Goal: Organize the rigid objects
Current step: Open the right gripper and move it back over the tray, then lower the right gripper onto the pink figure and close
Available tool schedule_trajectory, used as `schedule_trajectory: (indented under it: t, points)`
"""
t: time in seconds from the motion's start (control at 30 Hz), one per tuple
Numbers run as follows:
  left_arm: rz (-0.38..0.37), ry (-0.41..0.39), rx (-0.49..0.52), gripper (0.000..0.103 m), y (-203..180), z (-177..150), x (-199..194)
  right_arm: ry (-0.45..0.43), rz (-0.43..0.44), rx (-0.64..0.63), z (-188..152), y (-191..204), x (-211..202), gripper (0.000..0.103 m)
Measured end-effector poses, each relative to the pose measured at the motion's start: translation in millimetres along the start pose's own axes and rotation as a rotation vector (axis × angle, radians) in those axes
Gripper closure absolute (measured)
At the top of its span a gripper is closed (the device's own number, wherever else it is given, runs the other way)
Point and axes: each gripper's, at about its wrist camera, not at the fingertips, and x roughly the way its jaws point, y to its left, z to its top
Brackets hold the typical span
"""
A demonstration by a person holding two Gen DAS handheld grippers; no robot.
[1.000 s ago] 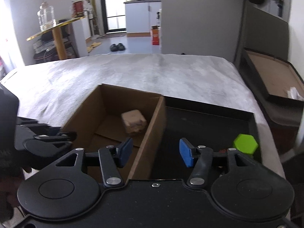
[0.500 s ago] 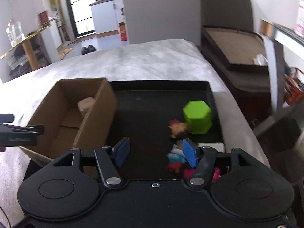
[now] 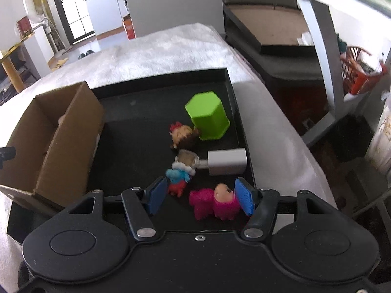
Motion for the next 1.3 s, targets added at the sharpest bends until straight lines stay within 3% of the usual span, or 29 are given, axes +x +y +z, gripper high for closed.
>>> schedule_trajectory:
  t: [0.57, 0.83, 0.97, 1.0, 1.3]
  points:
    - [-0.041, 0.024, 0.073, 0.010, -21.7, 1.1, 10.8, 0.091, -0.008, 0.019, -8.2, -14.0, 33.7, 0.041]
    - [-0.040, 0.033, 0.074, 0.010, -20.2, 0.9, 13.4, 0.100, -0.016, 0.003, -7.7, -9.0, 43.2, 0.031]
    - [-0.040, 0.027, 0.066, 0.010, -17.9, 1.0, 12.0, 0.073, -0.015, -0.016, -6.3, -7.4, 37.2, 0.047]
    - [-0.039, 0.026, 0.062, 0.010, -17.2, 0.9, 12.1, 0.062, -0.026, -0.034, -5.1, -5.6, 33.7, 0.062]
    - [-0.043, 0.014, 0.028, 0.010, -6.5, -2.9, 8.6, 0.047, -0.014, -0.053, -0.3, 5.3, 19.8, 0.063]
